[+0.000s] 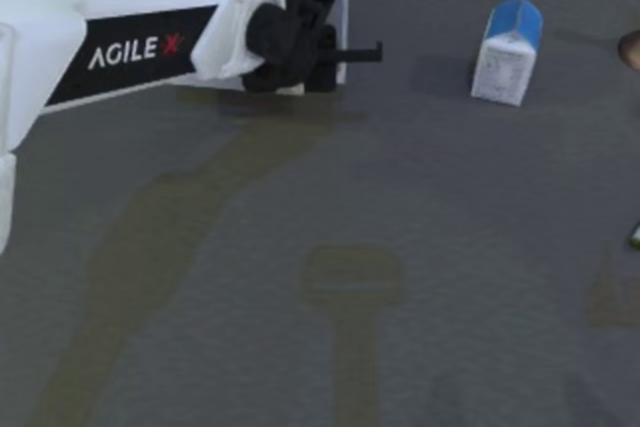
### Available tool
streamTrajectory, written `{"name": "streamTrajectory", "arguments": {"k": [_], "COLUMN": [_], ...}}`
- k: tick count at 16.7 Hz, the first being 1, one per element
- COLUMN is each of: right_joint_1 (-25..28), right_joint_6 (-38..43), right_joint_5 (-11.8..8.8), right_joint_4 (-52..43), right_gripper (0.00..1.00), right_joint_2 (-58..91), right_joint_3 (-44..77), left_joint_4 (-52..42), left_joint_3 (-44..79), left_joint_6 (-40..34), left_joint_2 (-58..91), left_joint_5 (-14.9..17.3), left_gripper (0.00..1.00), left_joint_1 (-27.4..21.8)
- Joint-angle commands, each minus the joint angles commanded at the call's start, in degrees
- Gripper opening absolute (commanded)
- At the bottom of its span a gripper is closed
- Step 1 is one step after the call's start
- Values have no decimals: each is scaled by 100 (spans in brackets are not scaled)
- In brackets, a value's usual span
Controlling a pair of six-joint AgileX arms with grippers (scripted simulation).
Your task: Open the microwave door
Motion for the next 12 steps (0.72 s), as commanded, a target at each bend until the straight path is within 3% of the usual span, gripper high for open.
{"name": "streamTrajectory", "arguments": {"k": [12], "right_joint_1": [0], "right_joint_6": [0], "right_joint_5": [0], "right_joint_4": [0], "right_gripper": [100], "right_joint_2": [0], "right_joint_3": [0], "left_joint_4": [245], "left_joint_3": [-424], "left_joint_6": [342], "left_joint_2": [-271], "left_joint_5": [199], "left_gripper": [0], "left_joint_1": [96]}}
